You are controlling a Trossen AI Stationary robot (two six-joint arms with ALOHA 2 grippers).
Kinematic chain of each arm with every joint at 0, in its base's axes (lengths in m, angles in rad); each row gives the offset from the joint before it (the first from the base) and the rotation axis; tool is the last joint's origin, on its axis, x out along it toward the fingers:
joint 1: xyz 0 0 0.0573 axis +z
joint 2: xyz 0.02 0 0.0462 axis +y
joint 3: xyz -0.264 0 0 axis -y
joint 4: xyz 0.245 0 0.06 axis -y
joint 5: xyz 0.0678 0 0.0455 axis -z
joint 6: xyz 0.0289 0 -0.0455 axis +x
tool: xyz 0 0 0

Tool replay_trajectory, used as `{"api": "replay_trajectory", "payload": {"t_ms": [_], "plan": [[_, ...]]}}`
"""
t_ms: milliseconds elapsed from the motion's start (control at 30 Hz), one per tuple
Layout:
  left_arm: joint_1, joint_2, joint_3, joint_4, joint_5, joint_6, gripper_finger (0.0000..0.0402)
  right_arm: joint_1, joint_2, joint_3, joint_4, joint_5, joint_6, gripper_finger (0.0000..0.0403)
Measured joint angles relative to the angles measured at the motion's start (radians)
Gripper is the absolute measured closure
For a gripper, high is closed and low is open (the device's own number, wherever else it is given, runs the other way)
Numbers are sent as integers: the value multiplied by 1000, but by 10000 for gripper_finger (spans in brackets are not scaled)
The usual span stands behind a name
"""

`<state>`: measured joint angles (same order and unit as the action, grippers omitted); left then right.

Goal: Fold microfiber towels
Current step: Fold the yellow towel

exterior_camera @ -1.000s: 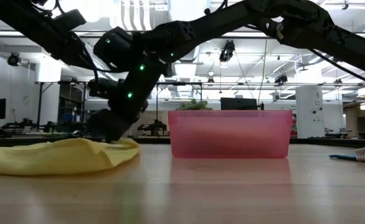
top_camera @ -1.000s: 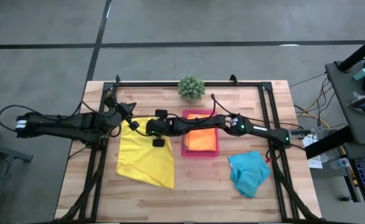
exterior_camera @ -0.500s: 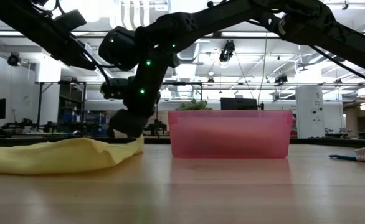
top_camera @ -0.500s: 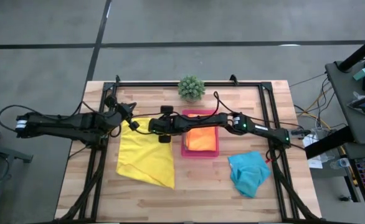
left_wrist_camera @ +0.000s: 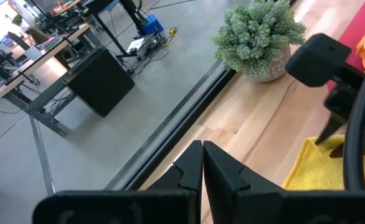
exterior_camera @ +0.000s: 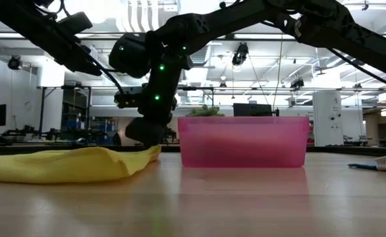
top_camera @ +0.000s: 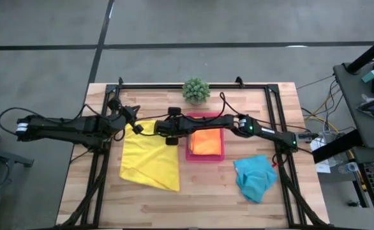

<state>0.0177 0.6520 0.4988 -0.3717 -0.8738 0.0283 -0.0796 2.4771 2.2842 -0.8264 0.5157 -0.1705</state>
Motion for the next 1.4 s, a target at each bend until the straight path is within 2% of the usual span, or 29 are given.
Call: {"api": "replay_trajectory", "payload": {"t_ms": [167, 267, 400, 567, 733, 800, 867, 967, 1067, 1200, 1400], "plan": [[0, 6, 0, 9, 1, -3, 402, 1, -35, 0, -57, -2, -14, 262], [0, 7, 0, 9, 3, -3, 402, 6, -73, 0, -103, -67, -22, 246], [0, 6, 0, 10, 5, -23, 402, 22, -125, 0, -191, -144, 10, 244], [-1, 6, 1, 24, 83, -48, 402, 73, -172, -11, -288, -150, 54, 253], [-6, 3, 25, 30, 102, -85, 402, 139, -212, -45, -354, -154, 66, 262], [-12, 1, 28, 32, 157, -101, 402, 163, -240, -88, -353, -154, 66, 265], [-22, 1, 28, 48, 264, -114, 402, 180, -277, -140, -344, -156, 75, 267], [-43, 21, 28, 47, 375, -212, 402, 191, -346, -248, -324, -152, 115, 269], [-82, 61, 40, 19, 499, -310, 402, 195, -435, -389, -230, -149, 131, 267], [-176, 139, 73, -44, 670, -417, 402, 198, -571, -587, 7, -150, 106, 266], [-361, 292, 172, -317, 741, -641, 402, 197, -732, -831, 359, -153, 34, 266]]}}
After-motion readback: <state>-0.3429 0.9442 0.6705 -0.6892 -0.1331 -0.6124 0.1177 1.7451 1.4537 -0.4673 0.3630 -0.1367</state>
